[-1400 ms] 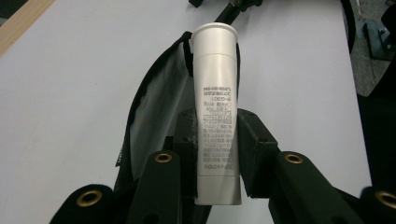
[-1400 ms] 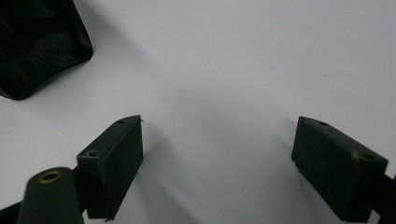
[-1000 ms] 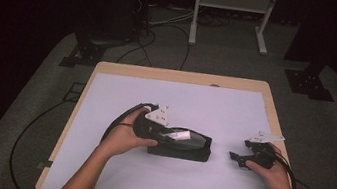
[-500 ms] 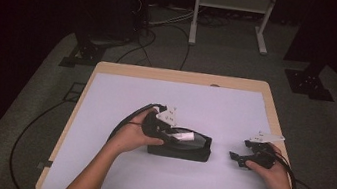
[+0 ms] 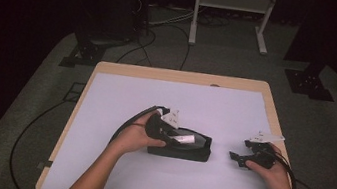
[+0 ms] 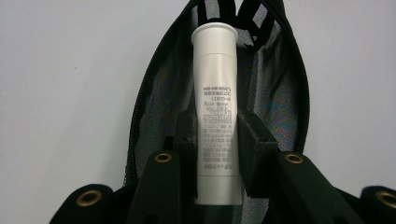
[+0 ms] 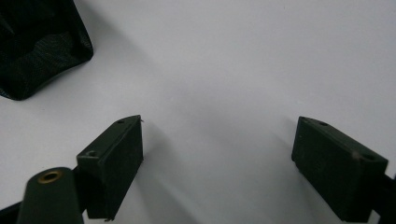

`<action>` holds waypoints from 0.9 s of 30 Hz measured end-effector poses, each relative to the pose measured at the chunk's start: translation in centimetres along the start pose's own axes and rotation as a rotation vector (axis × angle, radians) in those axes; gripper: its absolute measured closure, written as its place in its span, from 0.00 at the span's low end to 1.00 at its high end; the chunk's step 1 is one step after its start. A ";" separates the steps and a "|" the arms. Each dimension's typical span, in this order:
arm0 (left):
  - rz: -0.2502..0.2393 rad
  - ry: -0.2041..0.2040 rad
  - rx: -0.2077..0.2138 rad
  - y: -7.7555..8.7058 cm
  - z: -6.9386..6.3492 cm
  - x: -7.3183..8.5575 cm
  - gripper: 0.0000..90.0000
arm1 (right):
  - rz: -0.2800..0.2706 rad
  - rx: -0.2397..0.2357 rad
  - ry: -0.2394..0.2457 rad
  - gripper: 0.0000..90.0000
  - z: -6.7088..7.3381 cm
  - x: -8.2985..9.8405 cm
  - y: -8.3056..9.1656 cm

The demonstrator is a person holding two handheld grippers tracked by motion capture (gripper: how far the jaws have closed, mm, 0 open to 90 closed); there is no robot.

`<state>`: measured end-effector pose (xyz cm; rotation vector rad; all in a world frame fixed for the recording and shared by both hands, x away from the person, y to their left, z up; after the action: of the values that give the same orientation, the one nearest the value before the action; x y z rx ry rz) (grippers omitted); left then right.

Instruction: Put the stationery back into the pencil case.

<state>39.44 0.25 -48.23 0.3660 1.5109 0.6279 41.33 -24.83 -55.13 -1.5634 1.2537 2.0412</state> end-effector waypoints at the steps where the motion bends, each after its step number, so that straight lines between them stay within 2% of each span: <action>1: 0.001 -0.003 -0.002 0.0 0.1 0.0 0.79 | 0.000 0.000 0.000 0.17 0.0 0.0 0.0; 5: -0.002 -0.001 -0.004 0.1 0.1 -0.1 0.79 | 0.000 0.001 0.003 0.17 0.0 0.0 0.0; 12: -0.057 0.020 -0.001 0.6 0.1 -0.8 0.79 | 0.000 0.001 0.002 0.17 0.0 0.0 0.0; 21: -0.094 0.032 -0.007 2.6 0.0 -1.5 0.78 | -0.001 0.000 -0.001 0.17 0.0 0.0 0.0; 27: -0.111 0.055 -0.026 3.8 0.1 -1.5 0.73 | -0.001 -0.001 -0.001 0.17 0.0 0.0 0.0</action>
<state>39.01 2.37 -44.79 0.2448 1.5628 0.5732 41.34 -24.85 -55.12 -1.5625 1.2515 2.0429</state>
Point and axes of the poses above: each handheld gripper's, and its own axes: y roughly backward along the jaws, x roughly out of its underside, z roughly to its left, the point moved 10 cm from there along -y, roughly forward along the jaws, and after that the axes turned 15 degrees about -z, right-handed, at the moved point
